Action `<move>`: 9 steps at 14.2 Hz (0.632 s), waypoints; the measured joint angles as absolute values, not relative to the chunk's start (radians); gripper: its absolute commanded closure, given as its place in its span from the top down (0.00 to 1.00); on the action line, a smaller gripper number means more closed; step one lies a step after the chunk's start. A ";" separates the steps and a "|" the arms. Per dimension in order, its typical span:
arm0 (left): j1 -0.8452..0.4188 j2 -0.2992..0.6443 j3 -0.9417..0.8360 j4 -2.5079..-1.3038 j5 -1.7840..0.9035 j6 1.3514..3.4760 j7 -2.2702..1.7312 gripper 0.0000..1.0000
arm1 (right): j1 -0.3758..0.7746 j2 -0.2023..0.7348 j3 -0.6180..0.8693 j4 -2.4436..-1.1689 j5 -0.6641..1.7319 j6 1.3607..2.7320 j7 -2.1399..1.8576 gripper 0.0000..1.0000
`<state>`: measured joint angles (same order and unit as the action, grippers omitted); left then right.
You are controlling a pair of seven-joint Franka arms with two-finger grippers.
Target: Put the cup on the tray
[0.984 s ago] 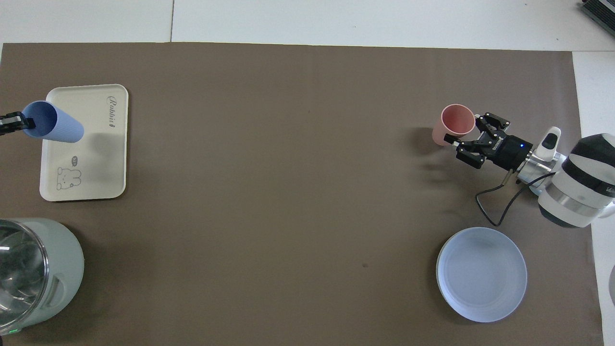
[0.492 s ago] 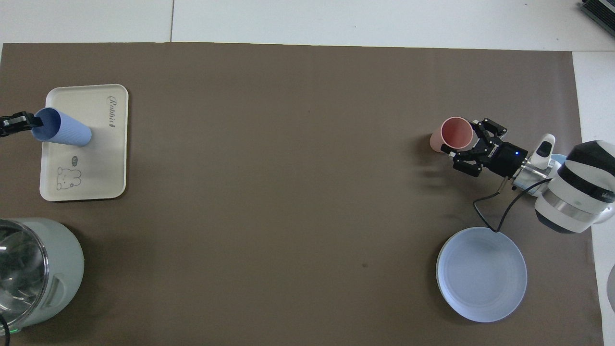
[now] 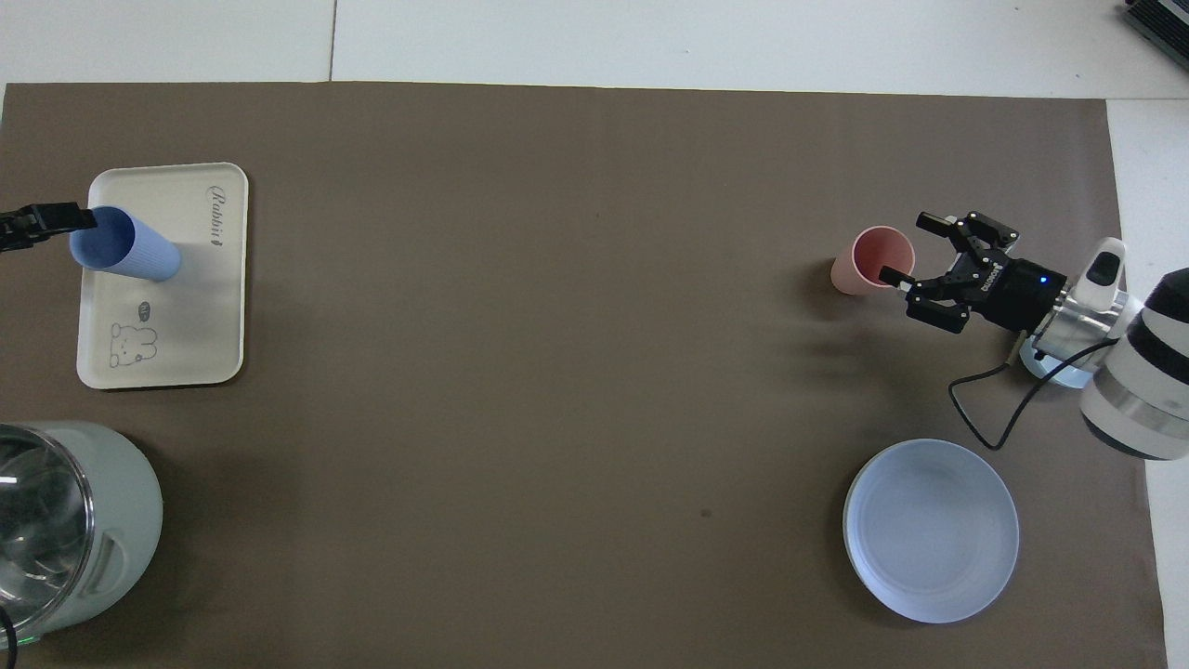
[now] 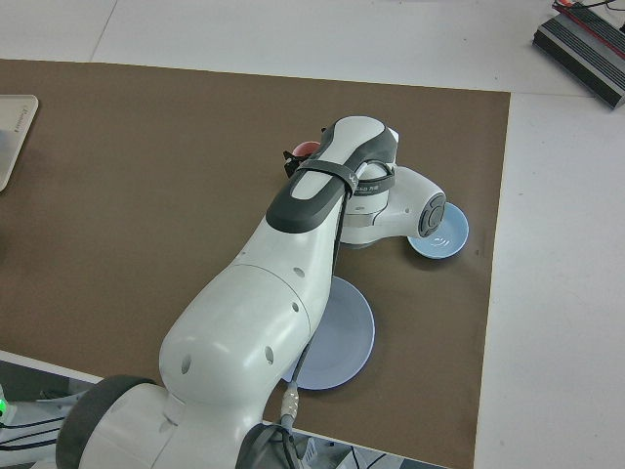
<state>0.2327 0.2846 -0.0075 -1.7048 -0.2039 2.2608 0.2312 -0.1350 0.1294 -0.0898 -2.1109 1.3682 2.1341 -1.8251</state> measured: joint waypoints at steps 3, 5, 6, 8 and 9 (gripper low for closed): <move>0.157 0.339 -0.011 -1.498 -0.046 2.003 0.211 1.00 | -0.148 0.061 -0.093 -2.079 1.124 2.138 -1.634 1.00; 0.086 0.367 -0.011 -1.390 0.014 1.857 0.182 1.00 | -0.147 0.028 -0.092 -2.054 0.972 2.138 -1.495 1.00; 0.049 0.373 -0.010 -1.352 0.035 1.786 0.163 1.00 | -0.142 0.011 -0.091 -2.045 0.884 2.139 -1.414 1.00; -0.019 0.372 -0.011 -1.305 0.066 1.658 0.115 1.00 | -0.119 -0.022 -0.085 -2.036 0.717 2.155 -1.252 1.00; -0.050 0.366 -0.012 -1.286 0.079 1.613 0.094 1.00 | -0.100 -0.037 -0.083 -2.034 0.643 2.164 -1.170 1.00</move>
<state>-0.0500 0.3658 -0.0115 -1.2859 0.0786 1.6130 0.0935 -0.0997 -0.0370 -0.0826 -2.0338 0.6427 2.1636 -1.1702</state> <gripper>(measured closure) 0.000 0.000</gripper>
